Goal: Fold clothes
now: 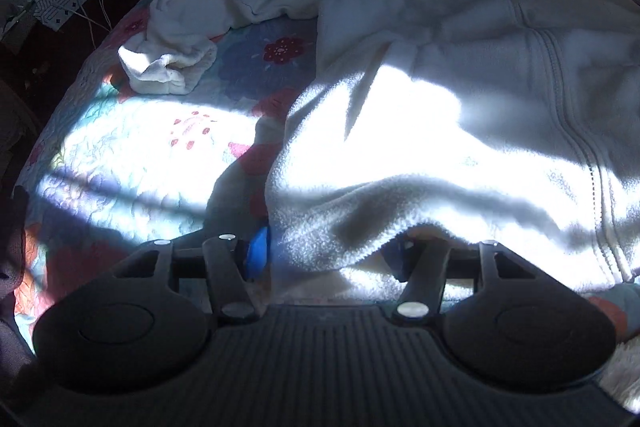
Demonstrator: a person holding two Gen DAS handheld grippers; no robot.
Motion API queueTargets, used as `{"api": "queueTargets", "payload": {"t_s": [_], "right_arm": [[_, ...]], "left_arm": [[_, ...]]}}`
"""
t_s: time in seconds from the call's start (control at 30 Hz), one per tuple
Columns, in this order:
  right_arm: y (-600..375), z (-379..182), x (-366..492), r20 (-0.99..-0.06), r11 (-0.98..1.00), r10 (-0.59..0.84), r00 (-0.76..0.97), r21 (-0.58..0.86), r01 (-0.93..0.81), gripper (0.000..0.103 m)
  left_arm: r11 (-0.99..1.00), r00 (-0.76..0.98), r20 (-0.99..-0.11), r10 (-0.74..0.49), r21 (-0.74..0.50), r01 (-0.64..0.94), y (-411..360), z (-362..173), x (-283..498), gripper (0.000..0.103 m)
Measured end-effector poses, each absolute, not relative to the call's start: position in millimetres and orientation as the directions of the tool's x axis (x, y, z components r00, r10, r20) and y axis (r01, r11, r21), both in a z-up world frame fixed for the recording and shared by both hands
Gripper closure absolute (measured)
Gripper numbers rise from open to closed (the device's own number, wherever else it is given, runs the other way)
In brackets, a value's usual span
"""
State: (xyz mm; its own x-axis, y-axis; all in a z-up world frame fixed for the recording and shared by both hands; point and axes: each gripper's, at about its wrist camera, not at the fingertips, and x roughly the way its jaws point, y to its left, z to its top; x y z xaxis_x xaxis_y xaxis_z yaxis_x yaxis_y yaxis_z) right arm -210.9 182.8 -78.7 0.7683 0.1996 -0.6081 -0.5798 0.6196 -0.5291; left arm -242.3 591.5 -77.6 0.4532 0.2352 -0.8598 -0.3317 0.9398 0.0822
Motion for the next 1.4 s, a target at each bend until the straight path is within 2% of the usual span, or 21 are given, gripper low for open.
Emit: {"api": "queueTargets", "payload": {"t_s": [0.03, 0.07, 0.2, 0.3, 0.47, 0.63, 0.7, 0.77, 0.8, 0.83, 0.93, 0.97, 1.0, 1.1, 1.2, 1.33, 1.4], "right_arm": [[174.6, -67.8, -206.6, -0.611, 0.662, 0.212, 0.763, -0.485, -0.572, 0.095], [164.7, -55.0, -202.2, -0.614, 0.707, 0.228, 0.756, -0.429, -0.562, 0.095], [120.0, 2.3, -208.7, -0.632, 0.824, 0.306, 0.712, -0.200, -0.531, 0.097], [103.0, 6.0, -208.8, -0.687, 0.854, 0.309, 0.658, -0.105, -0.510, 0.097], [93.8, -70.8, -188.9, -0.860, 0.903, 0.245, 0.448, 0.033, -0.429, 0.097], [105.9, -73.2, -197.8, -0.858, 0.865, 0.207, 0.471, -0.064, -0.497, 0.096], [101.8, -70.5, -194.7, -0.873, 0.865, 0.209, 0.440, -0.044, -0.499, 0.094], [96.9, -68.0, -191.3, -0.891, 0.867, 0.213, 0.401, -0.017, -0.498, 0.091], [94.3, -62.4, -191.6, -0.899, 0.856, 0.226, 0.376, -0.001, -0.517, 0.086], [91.6, -55.1, -192.6, -0.906, 0.840, 0.242, 0.348, 0.016, -0.542, 0.077], [78.3, -25.5, -195.6, -0.898, 0.793, 0.297, 0.323, 0.044, -0.607, 0.057], [72.5, -12.7, -194.2, -0.888, 0.776, 0.323, 0.326, 0.052, -0.628, 0.055], [67.2, -0.1, -191.6, -0.875, 0.767, 0.350, 0.334, 0.063, -0.639, 0.054], [55.7, 38.3, -171.5, -0.816, 0.742, 0.460, 0.350, 0.137, -0.656, 0.049], [64.6, 60.7, -139.5, -0.741, 0.702, 0.561, 0.369, 0.188, -0.687, 0.041], [114.7, 66.4, -80.6, -0.697, 0.698, 0.531, 0.483, 0.036, -0.715, 0.041], [142.3, 73.6, -43.0, -0.661, 0.662, 0.566, 0.493, 0.007, -0.750, 0.041]], "left_arm": [[0.919, 0.454, -0.867, 0.206, 0.011, -0.394, 601.9, -74.4, -246.9, 0.094], [0.900, 0.482, -0.854, 0.196, -0.038, -0.433, 609.2, -67.3, -253.6, 0.097], [0.858, 0.610, -0.750, 0.254, -0.116, -0.500, 618.4, -14.9, -292.7, 0.099], [0.819, 0.684, -0.687, 0.245, -0.231, -0.525, 619.3, 7.3, -320.8, 0.099], [0.804, 0.565, -0.785, 0.254, -0.153, -0.574, 618.0, -40.2, -318.1, 0.099], [0.794, 0.509, -0.824, 0.250, -0.126, -0.594, 614.9, -67.8, -319.1, 0.099], [0.806, 0.506, -0.826, 0.250, -0.112, -0.582, 611.9, -62.7, -317.5, 0.099], [0.833, 0.504, -0.825, 0.255, -0.077, -0.548, 606.0, -49.0, -315.7, 0.096], [0.848, 0.504, -0.825, 0.255, -0.060, -0.527, 602.8, -38.9, -316.2, 0.096], [0.862, 0.505, -0.825, 0.255, -0.043, -0.505, 599.6, -28.7, -316.6, 0.092], [0.894, 0.514, -0.817, 0.261, 0.003, -0.448, 591.1, 3.2, -318.9, 0.068], [0.899, 0.528, -0.806, 0.267, 0.011, -0.438, 589.0, 16.8, -319.2, 0.061], [0.904, 0.543, -0.794, 0.273, 0.017, -0.428, 586.7, 30.9, -318.9, 0.059], [0.925, 0.612, -0.749, 0.255, 0.005, -0.380, 572.8, 62.9, -299.9, 0.054], [0.950, 0.679, -0.700, 0.220, -0.005, -0.314, 555.3, 88.7, -272.1, 0.054], [0.976, 0.713, -0.689, 0.131, -0.036, -0.213, 529.9, 76.3, -194.0, 0.054], [0.985, 0.722, -0.687, 0.083, -0.054, -0.165, 518.4, 63.9, -150.9, 0.054]]}}
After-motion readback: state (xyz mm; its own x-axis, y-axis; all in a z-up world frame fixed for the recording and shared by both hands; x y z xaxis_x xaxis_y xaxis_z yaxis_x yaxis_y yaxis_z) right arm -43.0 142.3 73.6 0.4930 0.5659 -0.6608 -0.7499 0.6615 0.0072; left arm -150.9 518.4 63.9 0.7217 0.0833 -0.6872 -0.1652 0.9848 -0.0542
